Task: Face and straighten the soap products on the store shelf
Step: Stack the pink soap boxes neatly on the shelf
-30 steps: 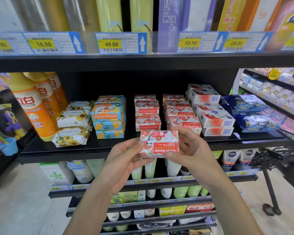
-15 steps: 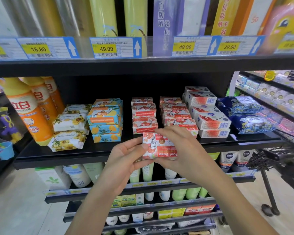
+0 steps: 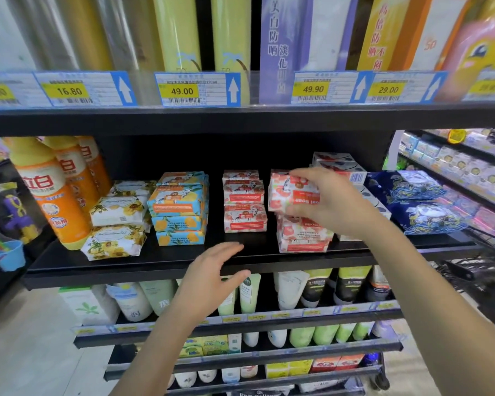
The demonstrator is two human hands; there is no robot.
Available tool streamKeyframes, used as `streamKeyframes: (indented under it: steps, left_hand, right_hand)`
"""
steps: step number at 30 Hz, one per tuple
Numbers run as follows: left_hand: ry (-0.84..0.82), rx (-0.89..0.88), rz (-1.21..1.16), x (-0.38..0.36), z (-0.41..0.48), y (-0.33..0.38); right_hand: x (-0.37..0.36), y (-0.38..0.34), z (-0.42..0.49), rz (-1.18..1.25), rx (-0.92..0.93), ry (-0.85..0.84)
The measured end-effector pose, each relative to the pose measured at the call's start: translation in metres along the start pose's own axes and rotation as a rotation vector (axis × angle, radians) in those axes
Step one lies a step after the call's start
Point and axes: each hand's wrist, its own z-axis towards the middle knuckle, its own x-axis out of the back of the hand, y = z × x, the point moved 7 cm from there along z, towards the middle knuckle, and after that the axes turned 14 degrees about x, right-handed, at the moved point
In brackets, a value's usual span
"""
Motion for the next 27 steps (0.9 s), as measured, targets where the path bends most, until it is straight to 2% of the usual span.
streamKeyframes:
  steps: [3, 9, 14, 18, 22, 24, 27]
  left_hand:
    - [0.028, -0.022, 0.111, -0.011, 0.006, -0.011]
    - [0.066, -0.005, 0.081, -0.01, 0.01, -0.014]
    - [0.057, 0.032, 0.075, -0.011, 0.01, -0.017]
    - [0.067, 0.039, 0.074, -0.01, 0.011, -0.017]
    - [0.067, 0.032, 0.066, -0.01, 0.01, -0.016]
    - [0.068, 0.035, 0.066, -0.009, 0.01, -0.016]
    - [0.059, 0.038, 0.062, -0.009, 0.01, -0.016]
  right_hand:
    - [-0.004, 0.031, 0.033, -0.031, -0.041, -0.076]
    - [-0.022, 0.083, 0.079, -0.071, -0.191, -0.214]
    - [-0.029, 0.098, 0.081, -0.079, -0.232, -0.273]
    - [-0.03, 0.083, 0.084, -0.104, -0.191, -0.25]
    - [-0.035, 0.039, 0.099, -0.059, -0.048, -0.147]
    - [-0.048, 0.02, 0.106, -0.009, 0.001, -0.2]
    - [-0.071, 0.012, 0.115, -0.041, -0.02, -0.315]
